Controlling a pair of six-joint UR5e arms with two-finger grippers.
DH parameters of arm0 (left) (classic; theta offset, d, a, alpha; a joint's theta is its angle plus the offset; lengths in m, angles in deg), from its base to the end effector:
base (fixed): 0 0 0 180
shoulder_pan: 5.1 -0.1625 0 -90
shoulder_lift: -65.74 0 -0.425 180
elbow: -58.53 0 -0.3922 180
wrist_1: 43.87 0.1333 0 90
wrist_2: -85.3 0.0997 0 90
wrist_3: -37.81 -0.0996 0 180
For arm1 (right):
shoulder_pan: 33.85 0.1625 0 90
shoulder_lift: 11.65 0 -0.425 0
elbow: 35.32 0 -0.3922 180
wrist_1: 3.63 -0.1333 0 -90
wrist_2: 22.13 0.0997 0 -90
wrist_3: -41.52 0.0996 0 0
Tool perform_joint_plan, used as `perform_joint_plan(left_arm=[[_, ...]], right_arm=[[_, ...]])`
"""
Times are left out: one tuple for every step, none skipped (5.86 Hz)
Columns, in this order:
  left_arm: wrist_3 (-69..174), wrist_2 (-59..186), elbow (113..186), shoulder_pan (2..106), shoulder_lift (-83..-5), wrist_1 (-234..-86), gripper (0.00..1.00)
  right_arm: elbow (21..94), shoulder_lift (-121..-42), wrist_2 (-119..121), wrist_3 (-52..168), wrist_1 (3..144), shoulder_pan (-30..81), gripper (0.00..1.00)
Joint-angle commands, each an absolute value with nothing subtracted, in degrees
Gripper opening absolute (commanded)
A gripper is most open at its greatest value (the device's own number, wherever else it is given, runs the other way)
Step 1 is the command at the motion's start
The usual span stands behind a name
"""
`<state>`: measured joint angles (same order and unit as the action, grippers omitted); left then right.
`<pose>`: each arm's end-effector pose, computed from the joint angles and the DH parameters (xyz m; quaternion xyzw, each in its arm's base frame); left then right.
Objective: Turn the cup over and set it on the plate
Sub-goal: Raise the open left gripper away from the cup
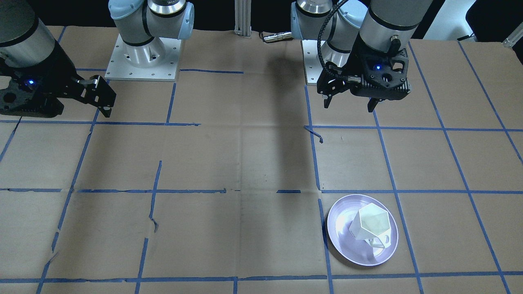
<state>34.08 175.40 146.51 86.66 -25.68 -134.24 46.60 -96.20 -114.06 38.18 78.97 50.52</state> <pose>-0.1485 -0.4985 0.4923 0.0479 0.9989 -0.0020 0.0009 0.0780 -0.5335 0.4961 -0.0193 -0.9988 -0.0428 0.0135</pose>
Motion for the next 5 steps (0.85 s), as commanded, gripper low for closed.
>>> perform_joint_plan(left_arm=[[33.86, 175.38, 147.21, 86.48, -26.89, -132.65, 1.00], [33.86, 175.38, 147.22, 86.48, -26.90, -132.64, 1.00], [33.94, 175.38, 147.22, 86.48, -26.81, -132.64, 1.00], [34.21, 175.38, 147.39, 86.48, -26.81, -132.64, 1.00], [34.04, 175.73, 147.39, 86.48, -25.94, -132.73, 1.00]], right_arm=[[46.60, -96.20, -114.06, 38.18, 78.99, 50.52, 1.00], [46.60, -96.20, -114.06, 38.18, 78.99, 50.52, 1.00], [46.60, -96.20, -114.06, 38.18, 78.99, 50.52, 1.00], [46.60, -96.20, -114.06, 38.18, 78.99, 50.52, 1.00], [46.60, -96.20, -114.06, 38.18, 78.99, 50.52, 1.00]])
